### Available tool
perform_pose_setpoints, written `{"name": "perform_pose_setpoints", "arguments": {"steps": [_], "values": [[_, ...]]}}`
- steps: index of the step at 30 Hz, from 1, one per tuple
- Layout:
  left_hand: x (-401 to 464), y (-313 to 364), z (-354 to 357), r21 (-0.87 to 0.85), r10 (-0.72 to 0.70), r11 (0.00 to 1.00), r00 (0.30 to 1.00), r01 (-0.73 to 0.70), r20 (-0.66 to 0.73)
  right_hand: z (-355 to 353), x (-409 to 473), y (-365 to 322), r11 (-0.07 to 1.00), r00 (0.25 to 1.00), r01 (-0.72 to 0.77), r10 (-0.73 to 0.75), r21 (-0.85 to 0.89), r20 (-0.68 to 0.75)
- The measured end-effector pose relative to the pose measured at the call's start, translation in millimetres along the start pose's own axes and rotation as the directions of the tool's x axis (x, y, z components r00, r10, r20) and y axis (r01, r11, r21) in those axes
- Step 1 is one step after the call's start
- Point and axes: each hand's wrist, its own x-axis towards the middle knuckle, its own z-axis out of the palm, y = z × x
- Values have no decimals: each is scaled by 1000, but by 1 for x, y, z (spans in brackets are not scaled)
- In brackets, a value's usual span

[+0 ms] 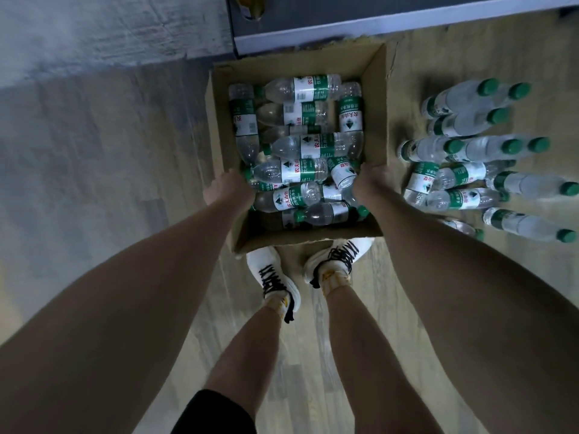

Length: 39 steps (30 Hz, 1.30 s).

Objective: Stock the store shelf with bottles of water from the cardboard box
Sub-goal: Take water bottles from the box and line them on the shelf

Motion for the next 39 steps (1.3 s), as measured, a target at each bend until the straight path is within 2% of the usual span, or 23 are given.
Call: {"name": "perform_pose_setpoints", "arguments": {"steps": [7,11,15,24,29,33,39], "values": [[-60,3,-17,34,149,988,989,-148,-17,-24,-55,-1,972,986,165,-161,-168,36],[-80,3,-13,-16,202,979,979,-202,-24,-21,-83,-3,949,979,202,-190,-241,69],[-87,8,-4,-37,259,965,965,-260,-33,-20,-92,3,914,952,304,-282,-268,119],[-105,14,-2,8,332,943,942,-332,-41,-23,-108,34,896,955,296,-282,-331,90],[-96,18,-7,25,332,943,943,-332,-11,-28,-94,34,903,948,315,-315,-293,48],[-89,30,0,14,321,947,946,-322,40,-18,-77,39,899,939,343,-328,-273,103],[-82,39,30,-54,213,976,973,-209,93,2,-54,42,854,900,436,-409,-285,151]]}}
